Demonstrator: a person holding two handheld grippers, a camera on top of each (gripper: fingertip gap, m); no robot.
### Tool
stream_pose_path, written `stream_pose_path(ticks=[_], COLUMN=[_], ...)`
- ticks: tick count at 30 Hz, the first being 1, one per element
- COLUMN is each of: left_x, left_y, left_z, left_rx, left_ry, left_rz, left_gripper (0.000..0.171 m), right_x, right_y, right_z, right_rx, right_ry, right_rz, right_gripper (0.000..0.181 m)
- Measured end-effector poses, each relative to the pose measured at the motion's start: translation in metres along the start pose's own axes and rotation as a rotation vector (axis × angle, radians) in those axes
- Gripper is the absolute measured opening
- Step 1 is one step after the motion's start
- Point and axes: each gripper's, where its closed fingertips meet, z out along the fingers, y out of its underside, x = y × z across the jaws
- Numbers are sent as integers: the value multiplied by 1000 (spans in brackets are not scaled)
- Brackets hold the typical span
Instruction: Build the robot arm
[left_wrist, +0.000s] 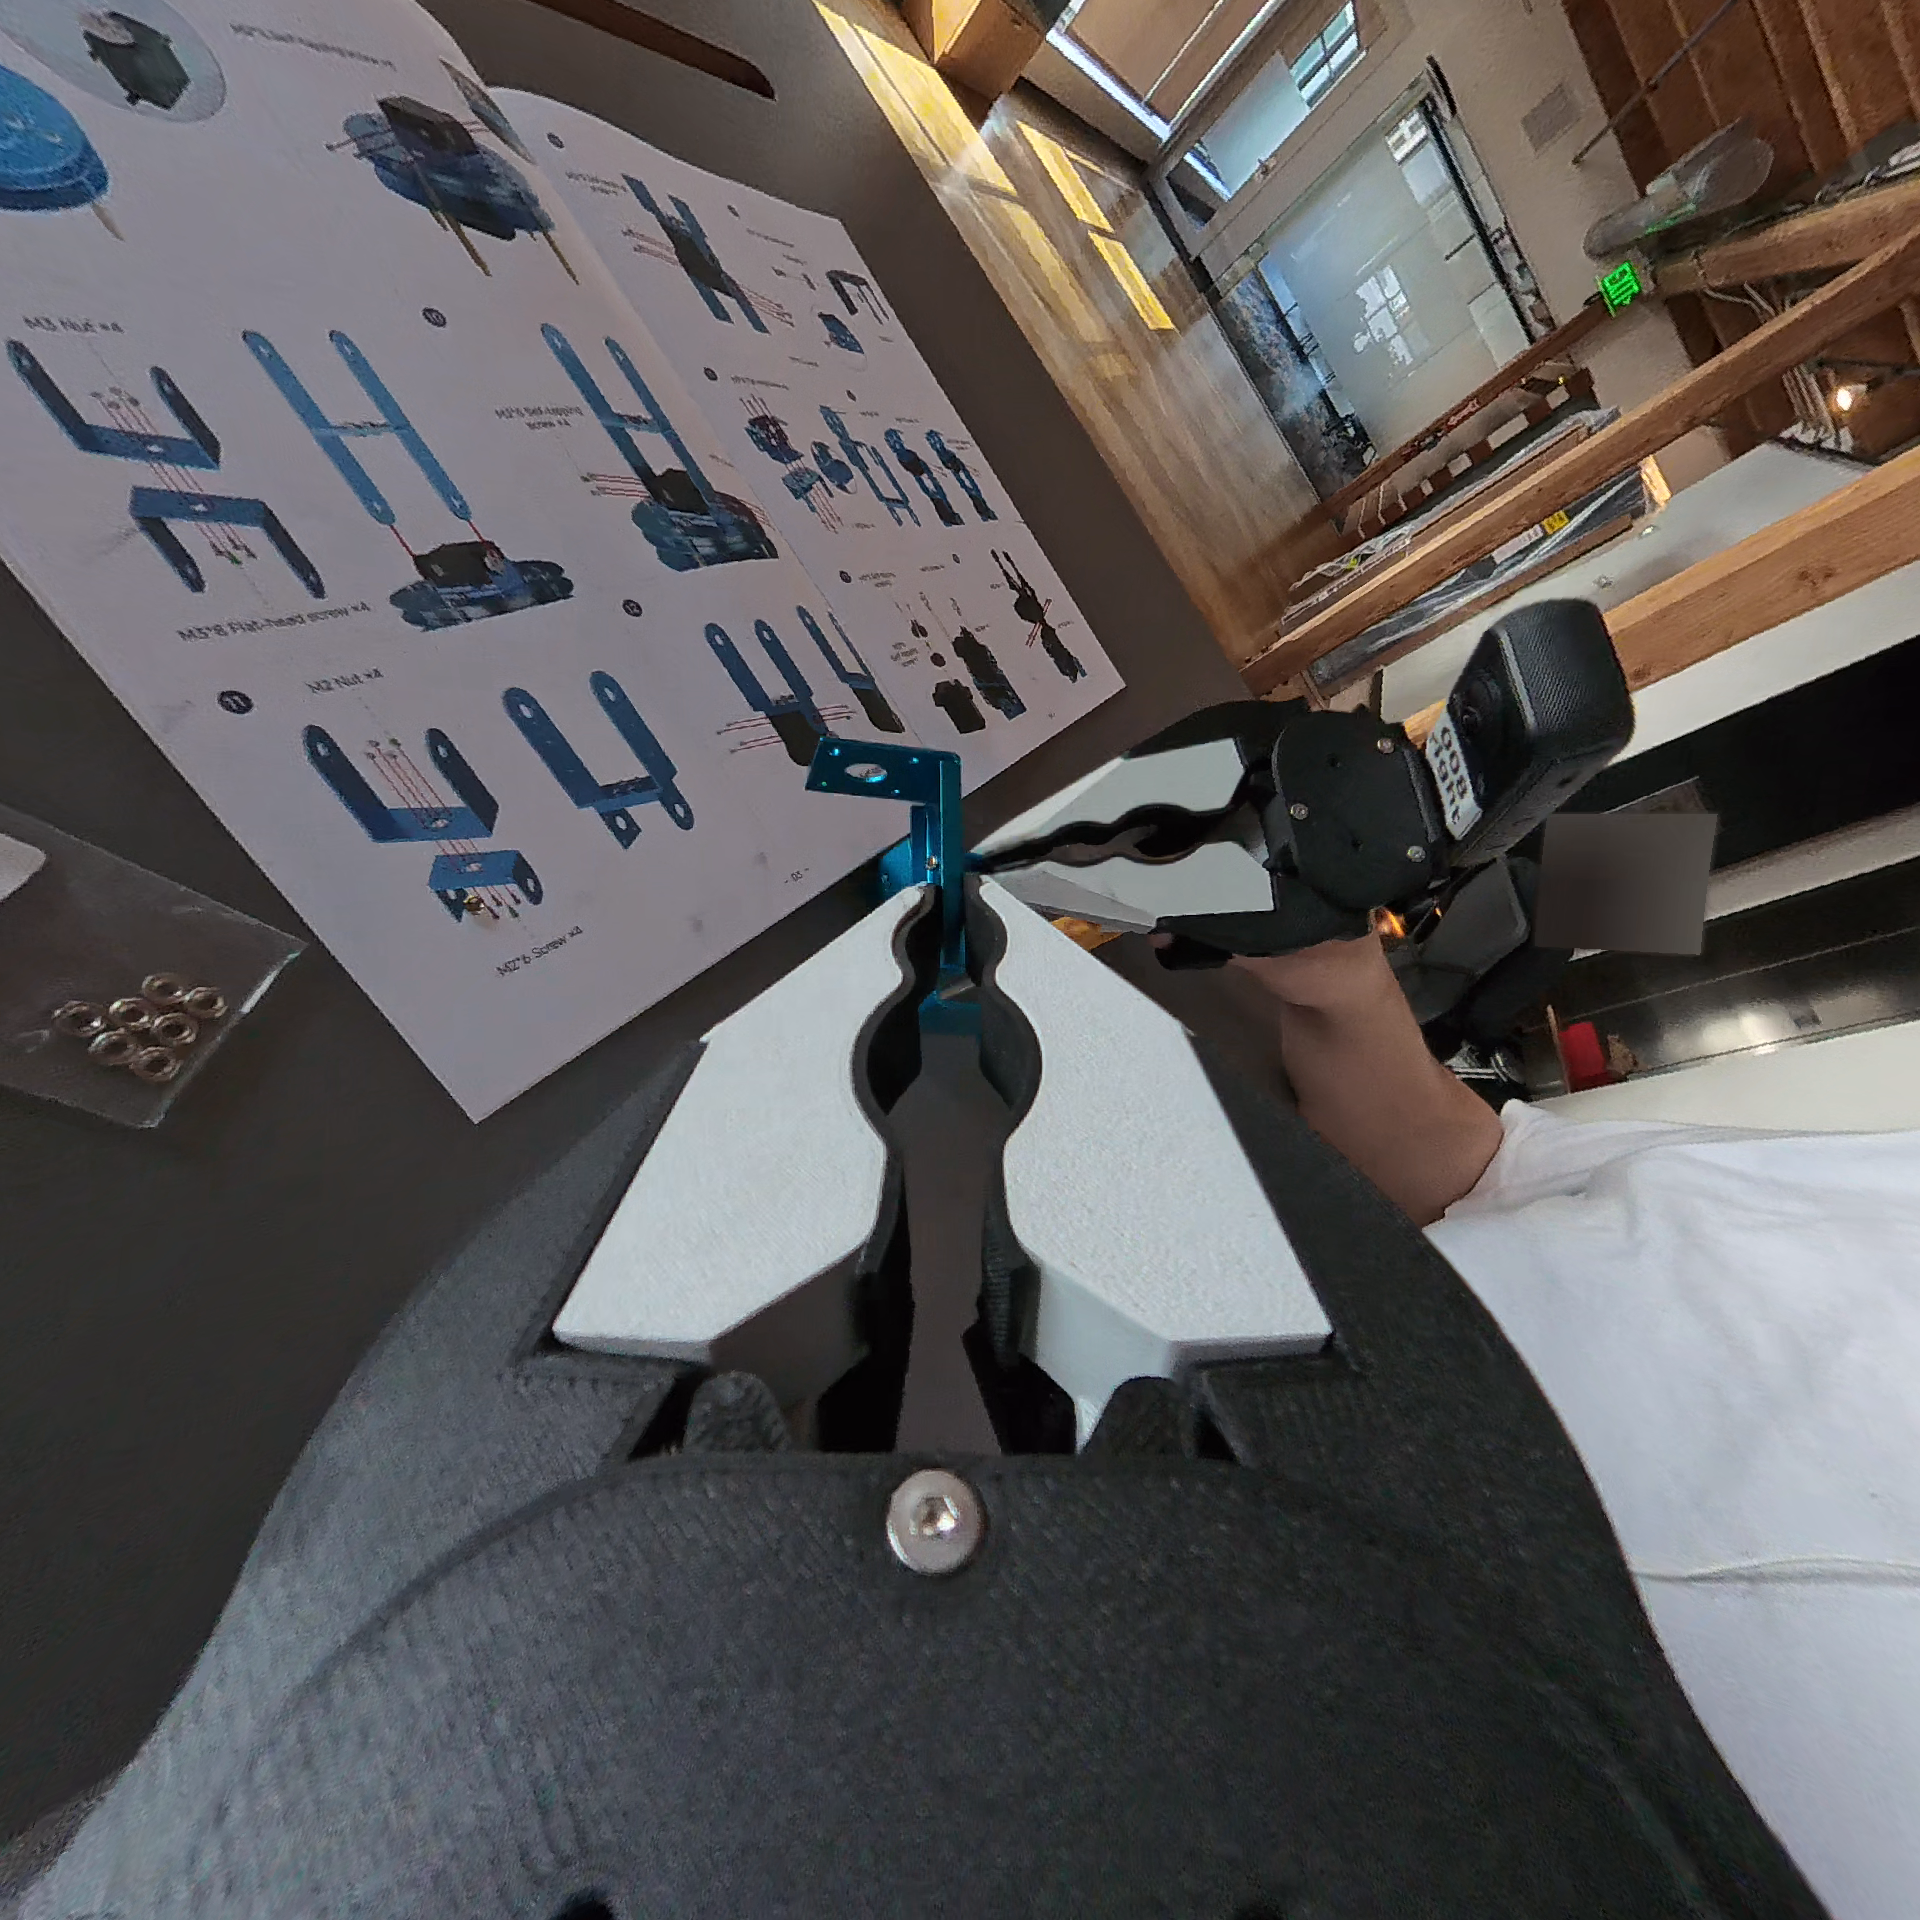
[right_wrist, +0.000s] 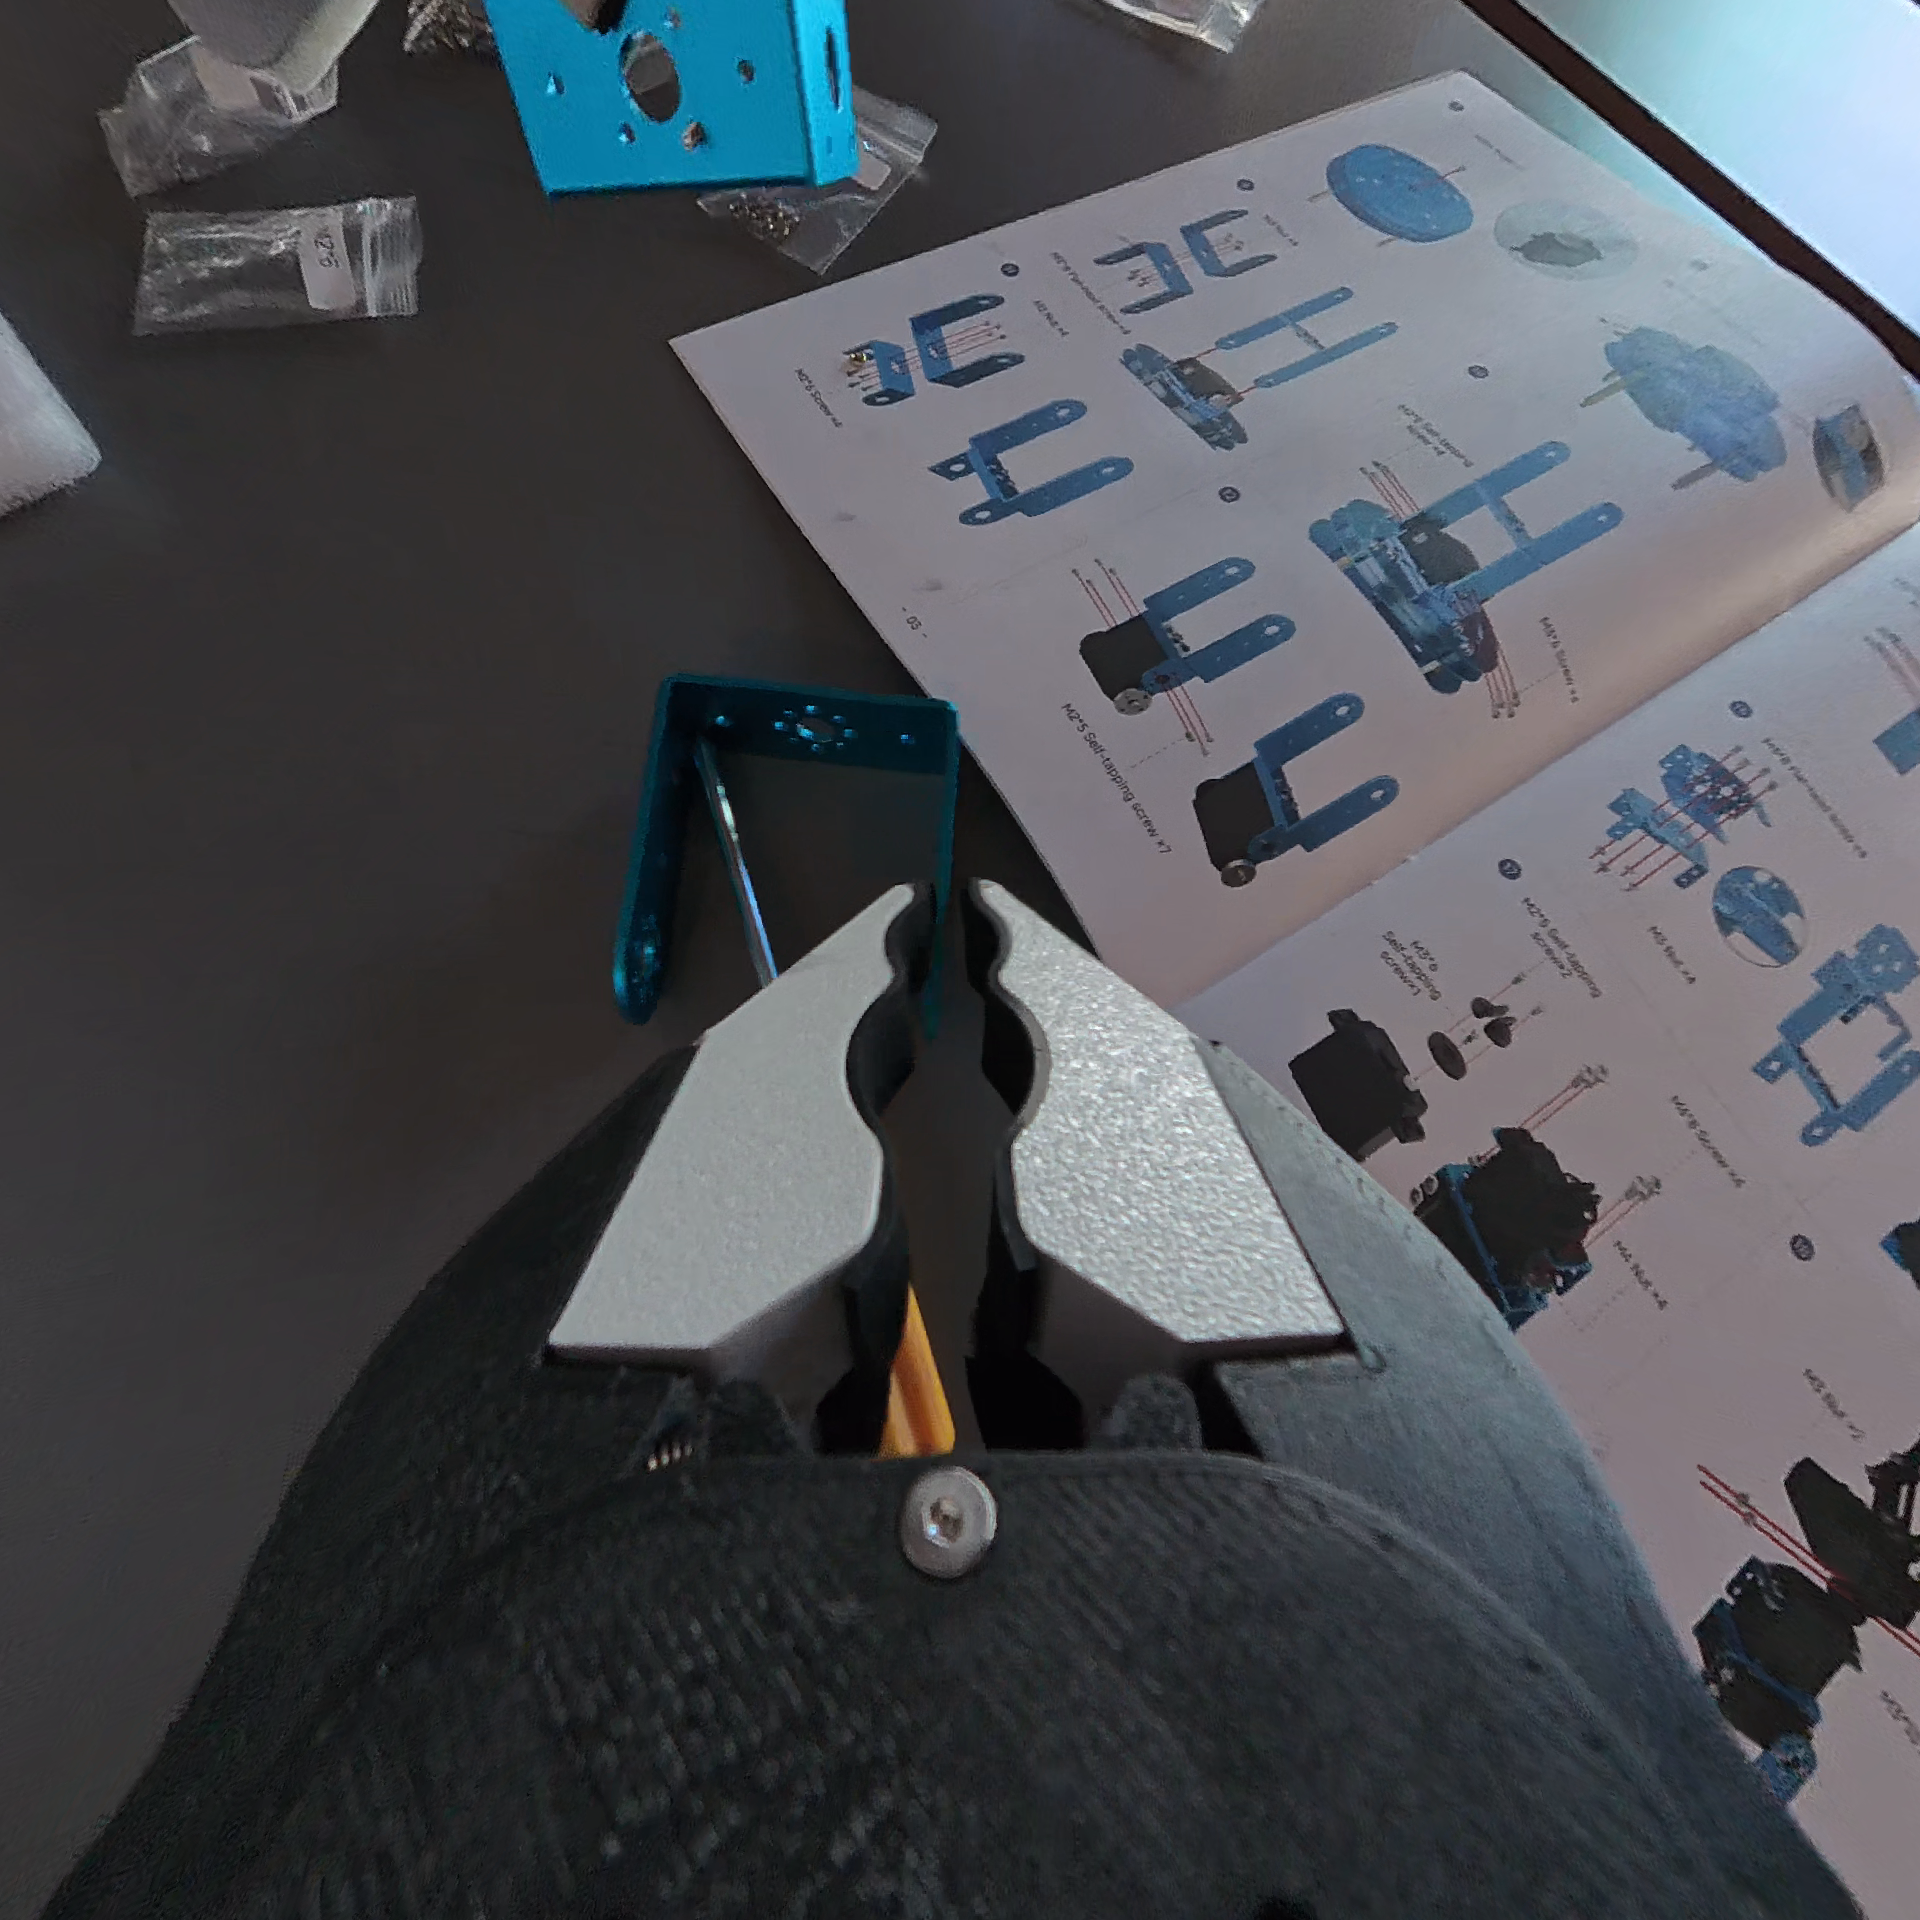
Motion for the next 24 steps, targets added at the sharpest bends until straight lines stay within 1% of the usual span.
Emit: stream_pose_path(ticks=[1,3,6,10,13,17,24], left_x=[0,1,2,0,2,3,2], left_y=[-1,-2,-2,1,3,7,12], left_z=[-1,-3,-3,0,2,3,6], left_rx=[5,9,17,16,17,25,34], left_ry=[-2,-6,-25,-66,-75,-84,-94], left_rz=[-5,-15,-18,-8,-18,-29,-39], left_gripper=[2,2,2,3,3,3,2], right_x=[1,4,5,11,1,-13,-17], right_y=[-1,0,-6,-29,-49,-64,-73], right_z=[1,2,-3,-22,-31,-32,-25], right_rx=[14,34,108,216,281,302,259], right_ry=[11,25,21,103,83,43,56], right_rz=[-12,-26,-5,-70,-63,-61,-82], right_gripper=[2,3,1,1,0,1,1])
